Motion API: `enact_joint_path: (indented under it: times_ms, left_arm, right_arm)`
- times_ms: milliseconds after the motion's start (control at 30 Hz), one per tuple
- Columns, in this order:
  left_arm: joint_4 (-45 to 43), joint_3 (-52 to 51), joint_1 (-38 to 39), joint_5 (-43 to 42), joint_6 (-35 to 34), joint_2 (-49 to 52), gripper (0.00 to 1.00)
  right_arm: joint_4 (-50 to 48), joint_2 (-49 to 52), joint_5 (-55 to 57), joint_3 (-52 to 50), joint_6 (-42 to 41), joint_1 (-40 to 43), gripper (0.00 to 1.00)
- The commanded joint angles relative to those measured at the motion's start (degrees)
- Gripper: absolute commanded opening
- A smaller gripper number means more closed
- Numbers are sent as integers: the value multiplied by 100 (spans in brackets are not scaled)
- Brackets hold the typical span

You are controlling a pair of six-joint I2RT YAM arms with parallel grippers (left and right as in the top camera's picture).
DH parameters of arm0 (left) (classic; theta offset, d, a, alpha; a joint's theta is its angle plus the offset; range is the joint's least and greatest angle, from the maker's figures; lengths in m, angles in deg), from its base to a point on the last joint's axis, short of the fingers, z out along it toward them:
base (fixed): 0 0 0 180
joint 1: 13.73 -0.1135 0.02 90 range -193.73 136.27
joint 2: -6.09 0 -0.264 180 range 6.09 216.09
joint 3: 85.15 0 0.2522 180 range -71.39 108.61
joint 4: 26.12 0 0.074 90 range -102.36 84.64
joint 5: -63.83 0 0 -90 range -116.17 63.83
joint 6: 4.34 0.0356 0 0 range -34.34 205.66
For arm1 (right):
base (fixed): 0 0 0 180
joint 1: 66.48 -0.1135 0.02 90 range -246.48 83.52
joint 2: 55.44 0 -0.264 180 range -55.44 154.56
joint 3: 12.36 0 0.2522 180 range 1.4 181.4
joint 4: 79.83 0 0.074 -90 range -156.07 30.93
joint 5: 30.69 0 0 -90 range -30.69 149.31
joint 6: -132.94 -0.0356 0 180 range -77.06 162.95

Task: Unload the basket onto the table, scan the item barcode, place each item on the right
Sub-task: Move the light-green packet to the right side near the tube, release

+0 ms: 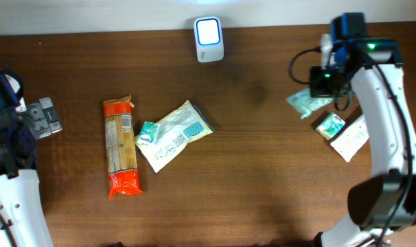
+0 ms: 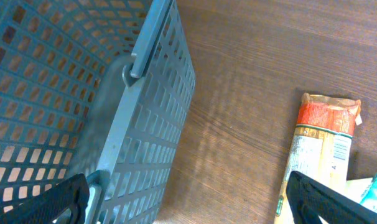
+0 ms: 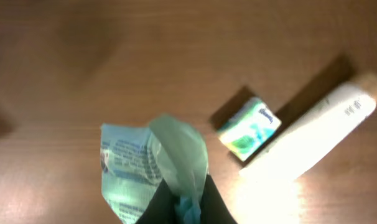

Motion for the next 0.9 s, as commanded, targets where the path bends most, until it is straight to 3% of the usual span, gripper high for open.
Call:
enact_joint_path:
  times_ms: [0,100,200,267,300,467,600,800,867]
  left_arm:
    - [-11,31,-17,42,72,-24,99]
    - [-11,31,-17,42,72,-24,99]
    - [-11,31,-17,42,72,-24,99]
    - [-11,31,-17,42,74,-24,99]
    - [-11,31,-17,42,72,-24,99]
    - [-11,31,-17,42,74,-24,99]
    - [-11,31,-17,42,72,-24,99]
    - [-11,31,-17,42,74,-24,99]
    - [-11,31,-17,42,72,-24,99]
  right_arm:
    - [-671,310,-42,-544,-682,748,4]
    - [-1657,660,-42,-920,-682,1257,4]
    - [-1683,802,-31,-946,-680,1484,4]
    - [-1652,800,-94,-944,-680,1499,29]
    - [-1602,798,-275,-942,-678,1478,36]
    - [-1003,796,-2197,-358,-612,1370,37]
    - [-798,791,-2697,90,-461,348,37]
    - [-2024,850,-2090,111,-942,-2559,38]
    - [-2750,988,-2048,111,-984,-3324,50]
